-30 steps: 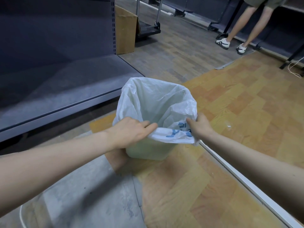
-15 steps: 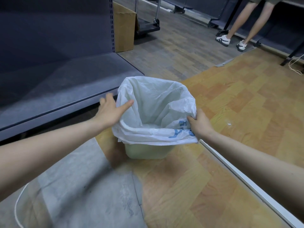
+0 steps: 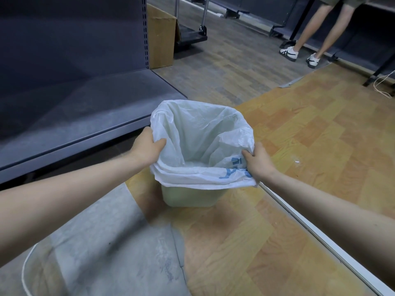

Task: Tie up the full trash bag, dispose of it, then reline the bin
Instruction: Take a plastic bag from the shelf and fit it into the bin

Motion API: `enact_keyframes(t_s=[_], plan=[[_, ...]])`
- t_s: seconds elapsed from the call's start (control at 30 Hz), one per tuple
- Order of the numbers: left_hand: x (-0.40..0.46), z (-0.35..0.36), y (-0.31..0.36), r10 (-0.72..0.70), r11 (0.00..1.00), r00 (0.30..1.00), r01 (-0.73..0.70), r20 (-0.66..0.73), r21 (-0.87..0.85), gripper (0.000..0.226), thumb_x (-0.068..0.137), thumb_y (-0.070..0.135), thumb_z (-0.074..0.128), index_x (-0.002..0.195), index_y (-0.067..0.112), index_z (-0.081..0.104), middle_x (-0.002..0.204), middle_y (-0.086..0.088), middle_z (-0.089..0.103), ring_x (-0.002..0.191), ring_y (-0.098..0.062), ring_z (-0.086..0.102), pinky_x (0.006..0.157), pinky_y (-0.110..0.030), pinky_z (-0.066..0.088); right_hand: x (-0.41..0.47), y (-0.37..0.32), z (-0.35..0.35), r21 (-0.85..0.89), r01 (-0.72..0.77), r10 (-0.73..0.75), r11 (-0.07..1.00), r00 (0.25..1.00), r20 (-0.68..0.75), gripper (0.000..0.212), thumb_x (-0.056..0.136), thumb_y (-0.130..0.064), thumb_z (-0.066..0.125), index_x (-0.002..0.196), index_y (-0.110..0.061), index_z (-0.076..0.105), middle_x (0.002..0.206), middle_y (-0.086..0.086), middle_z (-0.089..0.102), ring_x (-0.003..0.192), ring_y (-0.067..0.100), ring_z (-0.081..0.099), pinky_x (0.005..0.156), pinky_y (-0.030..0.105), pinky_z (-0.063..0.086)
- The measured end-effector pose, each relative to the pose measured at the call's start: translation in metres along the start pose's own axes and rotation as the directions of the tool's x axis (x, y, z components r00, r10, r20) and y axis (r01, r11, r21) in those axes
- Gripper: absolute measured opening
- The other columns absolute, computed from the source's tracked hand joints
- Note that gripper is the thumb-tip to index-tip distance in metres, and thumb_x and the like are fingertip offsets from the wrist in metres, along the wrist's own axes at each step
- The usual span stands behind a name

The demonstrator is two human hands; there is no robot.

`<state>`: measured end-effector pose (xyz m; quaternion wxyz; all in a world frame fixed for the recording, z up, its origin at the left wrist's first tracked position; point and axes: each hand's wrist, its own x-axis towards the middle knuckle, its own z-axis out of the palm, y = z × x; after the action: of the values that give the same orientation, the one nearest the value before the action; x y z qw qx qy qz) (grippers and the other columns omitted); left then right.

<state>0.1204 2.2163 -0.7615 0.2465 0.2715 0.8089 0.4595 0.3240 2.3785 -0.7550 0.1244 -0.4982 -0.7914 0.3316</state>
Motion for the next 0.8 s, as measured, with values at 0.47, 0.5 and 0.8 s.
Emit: enact_keyframes(t_s=[0.47, 0.5, 0.8], plan=[[-0.025, 0.009, 0.018, 0.413, 0.774, 0.908, -0.312, -0.065, 0.551, 0.082, 0.082, 0.065, 0.047, 0.14, 0.01, 0.028, 0.141, -0.013, 0.028, 0.132, -0.031, 0.027, 0.109, -0.049, 0.025, -0.001, -0.003, -0.003, -0.04, 0.034, -0.033, 0.999, 0.999, 0.021, 0.028, 0.097, -0.017, 0.038, 0.122, -0.006, 0.039, 0.112, 0.018, 0.059, 0.101, 0.037, 0.056, 0.09, 0.049, 0.046], [-0.034, 0.012, 0.022, 0.522, 0.693, 0.85, -0.469, 0.066, 0.548, 0.082, 0.079, 0.072, 0.037, 0.136, 0.013, 0.036, 0.138, -0.011, 0.034, 0.13, -0.029, 0.032, 0.11, -0.047, 0.024, -0.001, -0.003, -0.003, -0.039, 0.034, -0.034, 0.999, 0.999, 0.014, 0.028, 0.097, -0.018, 0.038, 0.122, -0.007, 0.039, 0.111, 0.017, 0.059, 0.1, 0.036, 0.057, 0.09, 0.049, 0.047], [-0.052, 0.046, 0.024, 0.411, 0.079, 0.696, -0.671, 0.589, 0.737, 0.028, 0.086, -0.001, 0.038, 0.109, 0.016, 0.035, 0.083, -0.007, 0.054, 0.064, -0.032, 0.048, 0.048, -0.032, 0.02, 0.0, 0.004, -0.006, -0.376, 0.087, -0.1, 0.922, 0.995, -0.015, 0.042, 0.096, -0.036, 0.04, 0.119, -0.001, 0.04, 0.12, 0.021, 0.049, 0.107, 0.038, 0.052, 0.08, 0.04, 0.041]])
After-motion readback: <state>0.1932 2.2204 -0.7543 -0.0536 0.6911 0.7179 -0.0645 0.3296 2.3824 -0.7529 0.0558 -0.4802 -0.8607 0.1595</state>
